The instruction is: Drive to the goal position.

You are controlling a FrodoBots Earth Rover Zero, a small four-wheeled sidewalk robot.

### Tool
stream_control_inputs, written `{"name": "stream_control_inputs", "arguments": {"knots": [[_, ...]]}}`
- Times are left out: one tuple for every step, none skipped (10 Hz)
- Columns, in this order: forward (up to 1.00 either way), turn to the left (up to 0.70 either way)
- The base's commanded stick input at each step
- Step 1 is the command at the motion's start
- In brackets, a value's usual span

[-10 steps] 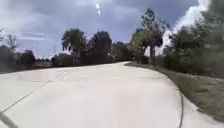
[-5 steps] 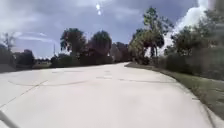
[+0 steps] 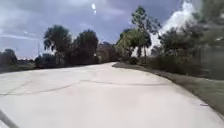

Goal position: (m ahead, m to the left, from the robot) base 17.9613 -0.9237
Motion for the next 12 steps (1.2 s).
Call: {"name": "stream_control_inputs", "arguments": {"knots": [[0.85,0.00],[0.85,0.00],[0.85,0.00],[0.85,0.00],[0.85,0.00],[0.85,0.00],[0.85,0.00],[0.85,0.00],[0.85,0.00],[0.85,0.00],[0.85,0.00],[0.85,0.00]]}}
